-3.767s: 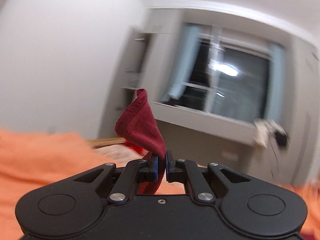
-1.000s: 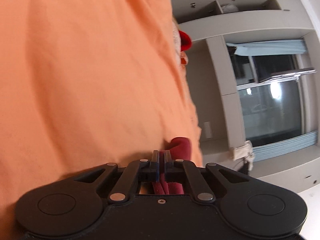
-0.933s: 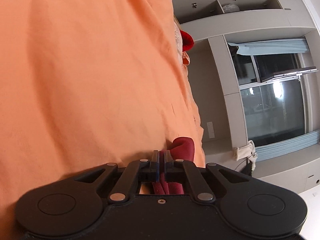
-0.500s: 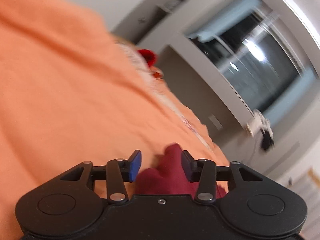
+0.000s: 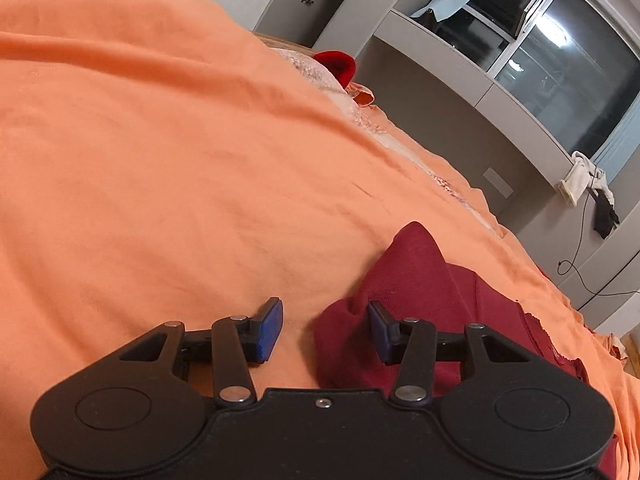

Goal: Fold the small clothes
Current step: 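Withdraw the left tool from the folded sleeve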

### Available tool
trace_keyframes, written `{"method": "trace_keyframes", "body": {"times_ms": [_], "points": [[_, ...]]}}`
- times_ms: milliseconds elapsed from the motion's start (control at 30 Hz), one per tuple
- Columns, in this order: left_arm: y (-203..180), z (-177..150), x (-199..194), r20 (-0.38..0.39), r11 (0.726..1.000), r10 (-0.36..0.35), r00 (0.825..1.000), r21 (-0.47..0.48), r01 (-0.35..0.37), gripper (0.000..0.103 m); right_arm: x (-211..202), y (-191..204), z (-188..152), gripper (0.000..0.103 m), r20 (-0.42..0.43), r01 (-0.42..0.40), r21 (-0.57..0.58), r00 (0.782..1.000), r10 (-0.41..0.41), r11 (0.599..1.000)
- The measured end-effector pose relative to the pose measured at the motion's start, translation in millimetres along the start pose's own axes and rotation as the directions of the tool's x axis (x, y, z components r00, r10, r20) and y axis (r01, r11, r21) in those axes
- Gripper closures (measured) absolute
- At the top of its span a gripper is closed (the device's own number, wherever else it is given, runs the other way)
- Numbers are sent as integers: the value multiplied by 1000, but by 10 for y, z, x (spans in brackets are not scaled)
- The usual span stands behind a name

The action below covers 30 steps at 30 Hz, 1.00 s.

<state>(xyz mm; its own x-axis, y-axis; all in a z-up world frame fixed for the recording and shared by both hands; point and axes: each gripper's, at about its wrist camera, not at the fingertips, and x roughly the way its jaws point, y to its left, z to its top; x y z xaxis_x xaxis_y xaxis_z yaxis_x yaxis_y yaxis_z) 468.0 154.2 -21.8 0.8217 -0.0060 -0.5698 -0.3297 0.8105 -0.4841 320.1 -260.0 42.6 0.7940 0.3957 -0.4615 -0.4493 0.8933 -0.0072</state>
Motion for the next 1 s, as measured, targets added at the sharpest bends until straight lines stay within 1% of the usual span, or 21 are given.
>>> {"method": "trace_keyframes", "body": {"times_ms": [67,200,233,267,367,467,500,533,633,700,867,1000], "points": [[-2,1,-48,9,1000,-5,1000,8,5,51,-93,3,-37,16,1,2,-6,1000,-2,1000],[67,23,-193,19,998,-27,999,-50,28,37,-349,37,-158,8,13,11,-32,1000,-10,999],[73,30,-230,21,998,-29,999,-57,30,33,-427,50,-198,4,21,16,-39,1000,-15,999],[47,30,-256,23,998,-29,999,-58,31,31,-506,63,-247,1,30,20,-44,999,-19,999],[-9,12,-372,28,999,-20,999,-35,21,23,-721,102,-396,0,59,32,-60,998,-29,998],[-113,-40,-532,40,1000,-12,999,16,12,15,-919,141,-553,0,112,54,-76,993,-45,996],[-139,-65,-596,45,999,-26,999,35,24,9,-958,162,-583,0,122,63,-82,991,-52,995],[-146,-97,-661,47,998,-46,998,49,44,1,-991,189,-603,0,125,68,-94,991,-56,993],[-180,-171,-846,44,991,-114,993,73,110,1,-1088,278,-632,0,140,61,-148,989,-41,987],[-225,-230,-967,46,986,-135,990,103,130,1,-1143,326,-651,0,156,64,-169,987,-37,983],[-332,-469,-1345,93,969,-143,985,218,119,1,-1235,409,-676,0,180,62,-215,983,-23,975],[-377,-700,-1688,129,944,-171,977,306,125,1,-1332,460,-716,0,199,72,-239,980,-23,968]]}}
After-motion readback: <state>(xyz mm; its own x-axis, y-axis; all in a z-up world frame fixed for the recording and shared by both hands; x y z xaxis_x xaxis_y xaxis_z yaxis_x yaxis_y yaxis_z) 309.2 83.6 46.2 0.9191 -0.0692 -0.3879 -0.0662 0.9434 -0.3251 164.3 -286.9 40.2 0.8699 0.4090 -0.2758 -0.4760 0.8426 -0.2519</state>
